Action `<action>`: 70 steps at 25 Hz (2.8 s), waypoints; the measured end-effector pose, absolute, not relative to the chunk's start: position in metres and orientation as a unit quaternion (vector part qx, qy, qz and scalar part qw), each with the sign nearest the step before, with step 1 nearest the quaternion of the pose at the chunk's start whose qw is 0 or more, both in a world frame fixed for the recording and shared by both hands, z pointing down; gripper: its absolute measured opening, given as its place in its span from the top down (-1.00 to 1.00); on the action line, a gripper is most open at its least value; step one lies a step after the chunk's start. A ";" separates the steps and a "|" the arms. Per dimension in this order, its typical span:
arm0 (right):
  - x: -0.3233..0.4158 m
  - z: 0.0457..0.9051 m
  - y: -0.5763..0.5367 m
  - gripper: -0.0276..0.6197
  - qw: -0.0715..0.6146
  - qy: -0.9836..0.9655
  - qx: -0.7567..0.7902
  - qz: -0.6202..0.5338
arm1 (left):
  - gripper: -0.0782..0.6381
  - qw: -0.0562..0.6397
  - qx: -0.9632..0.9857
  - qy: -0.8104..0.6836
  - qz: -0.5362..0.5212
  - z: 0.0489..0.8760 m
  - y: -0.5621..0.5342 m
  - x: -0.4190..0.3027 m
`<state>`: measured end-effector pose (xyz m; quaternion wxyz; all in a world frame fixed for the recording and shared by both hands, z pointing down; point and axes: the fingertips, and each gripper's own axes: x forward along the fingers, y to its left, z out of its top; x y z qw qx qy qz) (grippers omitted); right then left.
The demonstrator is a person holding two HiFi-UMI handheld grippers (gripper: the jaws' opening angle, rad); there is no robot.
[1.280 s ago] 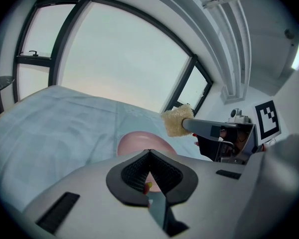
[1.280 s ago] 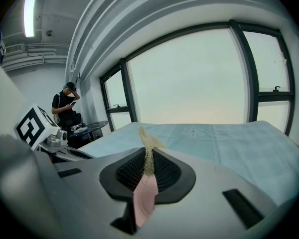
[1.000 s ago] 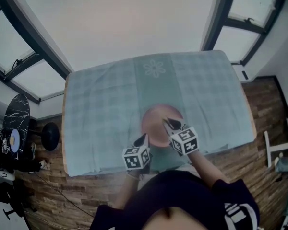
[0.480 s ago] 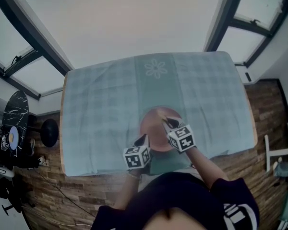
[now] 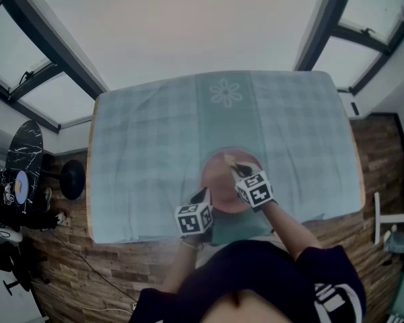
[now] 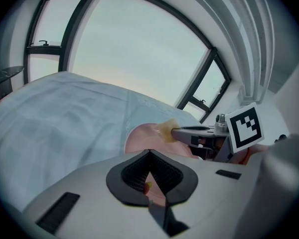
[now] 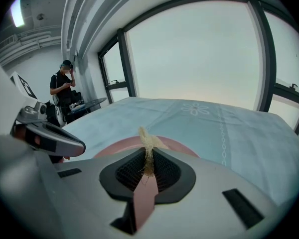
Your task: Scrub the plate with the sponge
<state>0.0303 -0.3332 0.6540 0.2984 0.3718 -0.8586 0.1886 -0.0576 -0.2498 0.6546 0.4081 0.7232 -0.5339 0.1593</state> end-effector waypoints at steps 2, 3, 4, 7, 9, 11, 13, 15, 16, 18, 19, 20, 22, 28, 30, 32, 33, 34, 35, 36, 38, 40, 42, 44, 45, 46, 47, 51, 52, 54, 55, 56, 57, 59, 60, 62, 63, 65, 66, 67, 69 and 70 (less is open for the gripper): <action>0.030 0.661 -0.336 0.79 0.310 -0.855 0.372 0.189 | 0.76 0.410 0.722 -0.533 0.160 0.656 -0.251 -0.059; 0.029 0.664 -0.338 0.80 0.314 -0.853 0.372 0.189 | 0.76 0.411 0.722 -0.533 0.161 0.656 -0.251 -0.059; 0.028 0.667 -0.339 0.79 0.318 -0.852 0.371 0.189 | 0.76 0.412 0.722 -0.532 0.161 0.657 -0.252 -0.059; 0.024 0.673 -0.340 0.80 0.327 -0.850 0.365 0.196 | 0.76 0.414 0.721 -0.531 0.164 0.658 -0.253 -0.057; 0.021 0.676 -0.339 0.80 0.332 -0.849 0.359 0.202 | 0.76 0.415 0.722 -0.529 0.164 0.659 -0.253 -0.057; 0.019 0.679 -0.337 0.80 0.337 -0.848 0.355 0.203 | 0.76 0.416 0.722 -0.528 0.164 0.659 -0.253 -0.056; 0.018 0.682 -0.337 0.80 0.340 -0.848 0.351 0.205 | 0.76 0.417 0.722 -0.528 0.165 0.659 -0.252 -0.055; 0.015 0.683 -0.336 0.80 0.340 -0.849 0.347 0.209 | 0.76 0.417 0.721 -0.528 0.165 0.659 -0.253 -0.055; 0.014 0.684 -0.336 0.80 0.340 -0.849 0.345 0.210 | 0.76 0.417 0.721 -0.528 0.165 0.659 -0.253 -0.055; 0.013 0.685 -0.336 0.80 0.342 -0.849 0.342 0.213 | 0.76 0.417 0.721 -0.529 0.164 0.659 -0.253 -0.055; 0.012 0.685 -0.335 0.80 0.342 -0.849 0.341 0.214 | 0.76 0.417 0.720 -0.529 0.164 0.659 -0.252 -0.056; 0.011 0.685 -0.334 0.79 0.342 -0.850 0.338 0.216 | 0.76 0.417 0.720 -0.529 0.165 0.659 -0.252 -0.056; 0.008 0.685 -0.331 0.80 0.342 -0.852 0.332 0.217 | 0.76 0.416 0.720 -0.530 0.165 0.658 -0.251 -0.056; -0.003 0.685 -0.319 0.80 0.349 -0.858 0.312 0.212 | 0.76 0.413 0.721 -0.531 0.164 0.657 -0.248 -0.056; -0.006 0.685 -0.314 0.80 0.352 -0.860 0.305 0.210 | 0.76 0.412 0.721 -0.532 0.164 0.657 -0.246 -0.056; -0.009 0.686 -0.308 0.79 0.353 -0.862 0.297 0.209 | 0.76 0.412 0.721 -0.532 0.165 0.657 -0.243 -0.057; -0.011 0.687 -0.304 0.79 0.354 -0.863 0.293 0.209 | 0.76 0.412 0.721 -0.533 0.165 0.657 -0.241 -0.057; -0.013 0.687 -0.300 0.80 0.355 -0.864 0.289 0.209 | 0.76 0.412 0.720 -0.533 0.166 0.657 -0.240 -0.058; -0.015 0.687 -0.296 0.79 0.356 -0.865 0.285 0.209 | 0.76 0.412 0.720 -0.533 0.166 0.656 -0.238 -0.058; -0.016 0.687 -0.293 0.79 0.357 -0.866 0.280 0.208 | 0.76 0.412 0.721 -0.533 0.165 0.656 -0.237 -0.058; -0.020 0.688 -0.286 0.80 0.361 -0.868 0.271 0.207 | 0.76 0.411 0.721 -0.532 0.165 0.655 -0.235 -0.058; -0.022 0.689 -0.279 0.80 0.365 -0.869 0.263 0.205 | 0.76 0.411 0.722 -0.532 0.165 0.654 -0.232 -0.057; -0.023 0.690 -0.273 0.80 0.369 -0.870 0.256 0.203 | 0.76 0.409 0.723 -0.532 0.164 0.653 -0.229 -0.057; -0.026 0.690 -0.267 0.79 0.373 -0.871 0.248 0.202 | 0.76 0.408 0.723 -0.532 0.163 0.652 -0.227 -0.058; -0.027 0.691 -0.263 0.79 0.375 -0.871 0.244 0.201 | 0.76 0.408 0.723 -0.532 0.163 0.652 -0.225 -0.059; -0.028 0.691 -0.260 0.80 0.378 -0.871 0.240 0.200 | 0.76 0.408 0.724 -0.532 0.164 0.651 -0.224 -0.059; -0.028 0.691 -0.257 0.79 0.381 -0.871 0.237 0.199 | 0.76 0.407 0.724 -0.531 0.164 0.651 -0.222 -0.060; -0.028 0.693 -0.245 0.79 0.393 -0.868 0.226 0.200 | 0.76 0.405 0.726 -0.530 0.165 0.650 -0.217 -0.060; -0.027 0.693 -0.243 0.80 0.396 -0.867 0.226 0.200 | 0.76 0.405 0.727 -0.529 0.165 0.649 -0.216 -0.059; -0.025 0.692 -0.240 0.80 0.400 -0.865 0.226 0.200 | 0.76 0.404 0.729 -0.528 0.164 0.648 -0.215 -0.058; -0.025 0.692 -0.238 0.79 0.402 -0.864 0.225 0.202 | 0.76 0.403 0.730 -0.527 0.165 0.647 -0.214 -0.058; -0.024 0.693 -0.236 0.80 0.405 -0.863 0.224 0.204 | 0.76 0.402 0.731 -0.526 0.165 0.647 -0.213 -0.057; -0.022 0.694 -0.233 0.80 0.408 -0.860 0.224 0.207 | 0.76 0.401 0.732 -0.525 0.166 0.647 -0.212 -0.057; -0.018 0.697 -0.229 0.79 0.417 -0.855 0.225 0.212 | 0.76 0.400 0.734 -0.522 0.168 0.646 -0.210 -0.056; -0.016 0.698 -0.227 0.79 0.420 -0.853 0.226 0.213 | 0.76 0.399 0.736 -0.521 0.169 0.645 -0.210 -0.056; -0.013 0.699 -0.224 0.80 0.425 -0.849 0.227 0.215 | 0.76 0.397 0.738 -0.519 0.170 0.644 -0.209 -0.055; -0.010 0.700 -0.222 0.79 0.429 -0.847 0.229 0.217 | 0.76 0.396 0.739 -0.518 0.171 0.644 -0.209 -0.055; -0.003 0.702 -0.220 0.80 0.436 -0.842 0.232 0.217 | 0.76 0.395 0.740 -0.517 0.173 0.643 -0.207 -0.053; -0.001 0.702 -0.218 0.80 0.439 -0.840 0.232 0.219 | 0.76 0.395 0.740 -0.516 0.173 0.643 -0.207 -0.051; 0.002 0.702 -0.217 0.79 0.441 -0.838 0.233 0.220 | 0.76 0.395 0.741 -0.515 0.174 0.642 -0.206 -0.050; 0.006 0.702 -0.214 0.79 0.444 -0.835 0.236 0.223 | 0.76 0.393 0.742 -0.514 0.176 0.641 -0.205 -0.049; 0.007 0.701 -0.213 0.80 0.444 -0.835 0.237 0.224 | 0.76 0.392 0.743 -0.513 0.177 0.641 -0.205 -0.049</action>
